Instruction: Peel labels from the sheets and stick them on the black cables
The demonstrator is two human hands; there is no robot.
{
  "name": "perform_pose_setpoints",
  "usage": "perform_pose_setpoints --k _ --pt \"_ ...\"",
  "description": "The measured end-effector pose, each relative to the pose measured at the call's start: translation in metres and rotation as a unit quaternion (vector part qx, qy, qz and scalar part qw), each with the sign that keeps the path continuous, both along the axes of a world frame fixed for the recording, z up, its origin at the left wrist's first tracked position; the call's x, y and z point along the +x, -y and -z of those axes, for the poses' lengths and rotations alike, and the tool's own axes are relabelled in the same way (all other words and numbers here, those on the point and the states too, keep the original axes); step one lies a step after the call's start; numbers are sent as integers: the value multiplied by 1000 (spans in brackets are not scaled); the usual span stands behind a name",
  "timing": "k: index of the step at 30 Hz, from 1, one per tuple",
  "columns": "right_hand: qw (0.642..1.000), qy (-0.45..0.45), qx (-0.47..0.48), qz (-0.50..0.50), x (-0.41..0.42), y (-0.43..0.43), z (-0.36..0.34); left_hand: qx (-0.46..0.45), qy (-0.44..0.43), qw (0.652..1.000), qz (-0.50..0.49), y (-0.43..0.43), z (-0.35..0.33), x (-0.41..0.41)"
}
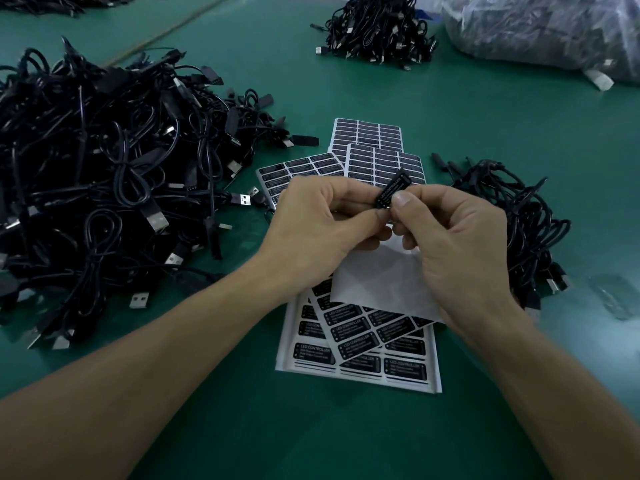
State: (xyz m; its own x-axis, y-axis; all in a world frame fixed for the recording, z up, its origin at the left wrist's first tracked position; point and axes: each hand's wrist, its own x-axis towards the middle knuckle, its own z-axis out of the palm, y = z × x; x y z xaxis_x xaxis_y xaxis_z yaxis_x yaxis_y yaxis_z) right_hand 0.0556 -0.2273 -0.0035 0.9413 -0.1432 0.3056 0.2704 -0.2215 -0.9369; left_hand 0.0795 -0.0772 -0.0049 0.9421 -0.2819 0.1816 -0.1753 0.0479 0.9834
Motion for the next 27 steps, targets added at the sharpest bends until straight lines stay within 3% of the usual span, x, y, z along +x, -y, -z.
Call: perform_pose_setpoints --k 7,27 --pt "998 23 -44 42 -1 -1 1 -6 -3 1000 7 0 0 -1" --pt "995 44 -31 81 -1 -8 3 -2 -57 998 20 -2 -2 2"
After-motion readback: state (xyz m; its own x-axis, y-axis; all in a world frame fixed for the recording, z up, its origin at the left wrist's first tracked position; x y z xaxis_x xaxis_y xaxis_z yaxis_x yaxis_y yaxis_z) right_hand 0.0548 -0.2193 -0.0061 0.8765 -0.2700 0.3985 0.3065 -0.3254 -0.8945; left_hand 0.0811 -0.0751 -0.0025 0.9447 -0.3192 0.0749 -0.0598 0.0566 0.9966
